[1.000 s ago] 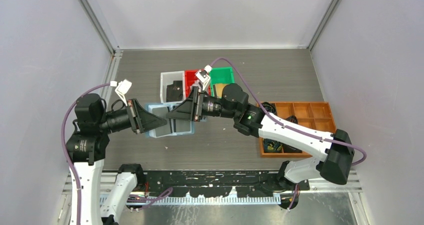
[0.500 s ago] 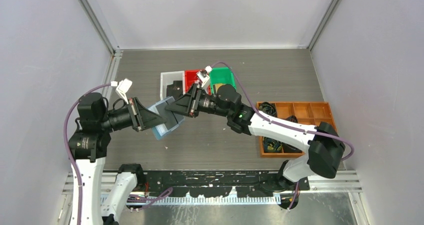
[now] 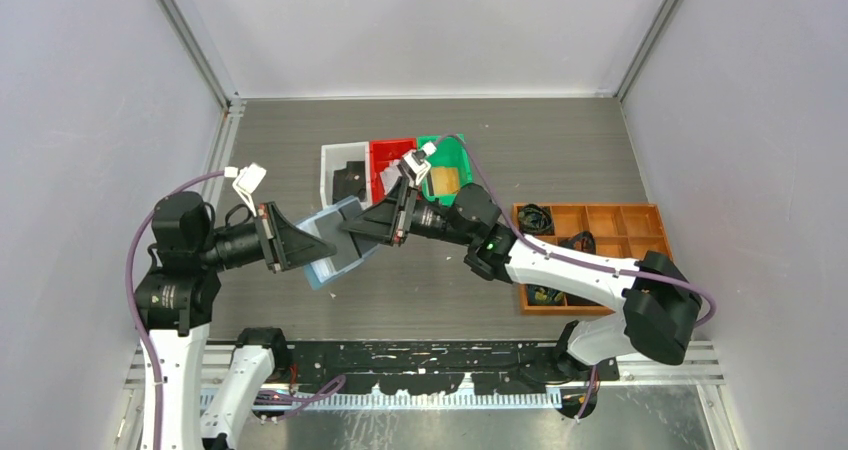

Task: Take the credit cards out of the card holder
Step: Remove the credit card from the card holder.

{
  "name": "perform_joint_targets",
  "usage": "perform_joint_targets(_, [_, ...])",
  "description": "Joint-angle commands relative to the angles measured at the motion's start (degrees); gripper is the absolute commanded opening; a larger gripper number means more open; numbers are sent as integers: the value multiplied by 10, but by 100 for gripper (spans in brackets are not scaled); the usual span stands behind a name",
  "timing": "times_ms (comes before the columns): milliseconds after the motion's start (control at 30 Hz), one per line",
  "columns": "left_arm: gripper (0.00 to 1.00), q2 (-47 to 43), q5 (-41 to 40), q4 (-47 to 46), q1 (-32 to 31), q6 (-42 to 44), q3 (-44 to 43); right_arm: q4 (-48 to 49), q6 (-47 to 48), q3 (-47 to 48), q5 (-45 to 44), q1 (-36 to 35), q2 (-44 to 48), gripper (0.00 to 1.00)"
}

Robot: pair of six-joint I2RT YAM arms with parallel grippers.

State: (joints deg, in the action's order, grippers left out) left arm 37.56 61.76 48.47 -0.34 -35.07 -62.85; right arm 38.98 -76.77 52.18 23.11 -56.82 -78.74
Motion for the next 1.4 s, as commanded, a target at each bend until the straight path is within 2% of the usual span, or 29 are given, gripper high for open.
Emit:
perform_joint_targets(0, [0,-2,63,-106,-1,-31,-14,101,-41,-29,69,-16,1,36])
perform_joint_targets(133, [0,-4,80,-123,-2,-50,-14,139,-57,-38,83,-17,3,31])
perform_joint_targets(333, [0,-5,83,-129,-2,-55,-16,169,-65,-48,82,-17,21,17])
perform_joint_targets(500, [0,-3,78,-125,-2,-52,-15,168,-59,-58,78,-17,42,7])
perform_joint_targets(767, [2,-5,77,-131,-2,-74,-11,161,-24,-95,38,-13,93,4])
perform_joint_targets(1100, [1,-8,81,-163,-2,-98,-2,119,3,-88,29,-12,113,2])
perform_joint_targets(1133, [1,-8,80,-163,-2,-97,-1,119,1,-83,37,-13,110,5])
perform_joint_targets(1200, [0,-8,78,-164,-2,-96,1,119,-5,-72,46,-15,102,24])
perform_joint_targets(1267, [0,-9,76,-167,-2,-95,2,120,-8,-61,52,-21,91,35])
perform_joint_targets(1367, [0,-11,76,-170,-2,-93,3,135,-16,-50,56,-26,77,44])
